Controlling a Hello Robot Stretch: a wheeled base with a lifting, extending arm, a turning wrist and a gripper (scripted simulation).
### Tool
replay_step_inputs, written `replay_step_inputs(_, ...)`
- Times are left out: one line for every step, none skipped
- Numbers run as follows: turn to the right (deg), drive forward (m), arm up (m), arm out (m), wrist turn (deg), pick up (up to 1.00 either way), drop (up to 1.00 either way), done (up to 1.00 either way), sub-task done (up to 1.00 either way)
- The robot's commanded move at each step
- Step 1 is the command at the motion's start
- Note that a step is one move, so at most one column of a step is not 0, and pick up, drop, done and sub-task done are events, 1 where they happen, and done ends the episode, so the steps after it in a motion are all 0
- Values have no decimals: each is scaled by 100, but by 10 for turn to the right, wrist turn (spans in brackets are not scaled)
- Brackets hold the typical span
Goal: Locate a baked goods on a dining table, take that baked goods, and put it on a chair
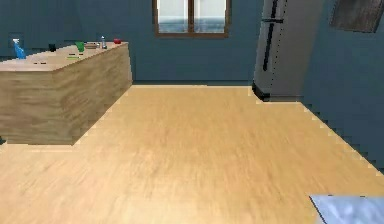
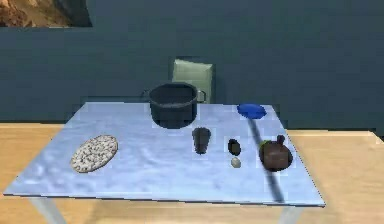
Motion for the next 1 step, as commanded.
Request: replay_step_inputs(-300, 0, 0, 0, 0, 0, 0, 0, 0)
